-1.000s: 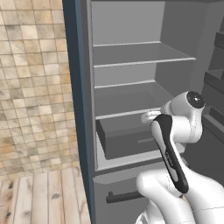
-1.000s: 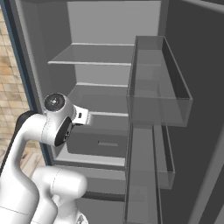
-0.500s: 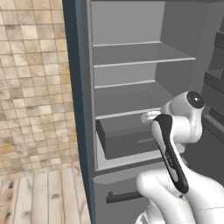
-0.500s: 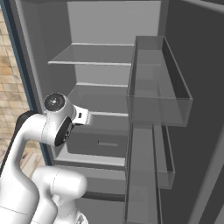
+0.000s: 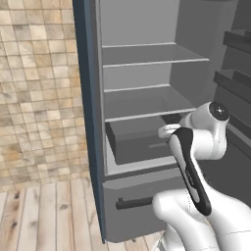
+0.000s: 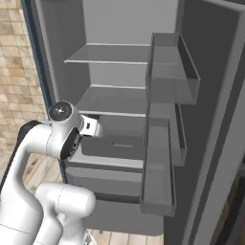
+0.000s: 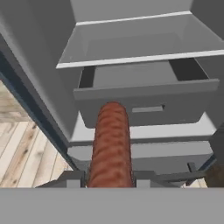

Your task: Retrieve the sausage and cheese from the fridge and place them on the cutting board on the counter.

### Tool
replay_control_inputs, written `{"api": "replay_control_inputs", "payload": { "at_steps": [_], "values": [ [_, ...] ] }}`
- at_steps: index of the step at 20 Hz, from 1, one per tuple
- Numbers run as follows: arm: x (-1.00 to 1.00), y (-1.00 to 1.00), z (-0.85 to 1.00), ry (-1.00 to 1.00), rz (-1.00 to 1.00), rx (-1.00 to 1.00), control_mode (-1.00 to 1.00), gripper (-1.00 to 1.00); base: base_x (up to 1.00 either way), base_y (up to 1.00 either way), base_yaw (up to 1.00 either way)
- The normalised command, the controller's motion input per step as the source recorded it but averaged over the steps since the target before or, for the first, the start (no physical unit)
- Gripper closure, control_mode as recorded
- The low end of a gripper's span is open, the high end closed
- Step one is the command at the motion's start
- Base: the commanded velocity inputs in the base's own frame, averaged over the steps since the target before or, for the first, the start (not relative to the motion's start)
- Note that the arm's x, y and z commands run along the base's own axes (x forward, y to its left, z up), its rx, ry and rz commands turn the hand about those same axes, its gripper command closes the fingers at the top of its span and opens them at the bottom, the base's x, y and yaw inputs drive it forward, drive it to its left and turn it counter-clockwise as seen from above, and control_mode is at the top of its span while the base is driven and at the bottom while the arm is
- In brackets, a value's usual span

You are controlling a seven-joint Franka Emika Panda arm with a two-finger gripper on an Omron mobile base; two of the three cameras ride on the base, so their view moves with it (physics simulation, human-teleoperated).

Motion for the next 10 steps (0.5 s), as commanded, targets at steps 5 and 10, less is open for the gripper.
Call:
{"api": "replay_control_inputs", "payload": {
  "at_steps": [5,10],
  "values": [
    [0.0,0.0,0.0,0.0,0.0,0.0,1.0,1.0,-0.7,0.19,0.18],
    [0.0,0.0,0.0,0.0,0.0,0.0,1.0,1.0,-0.37,0.78,0.33]
  ]
}}
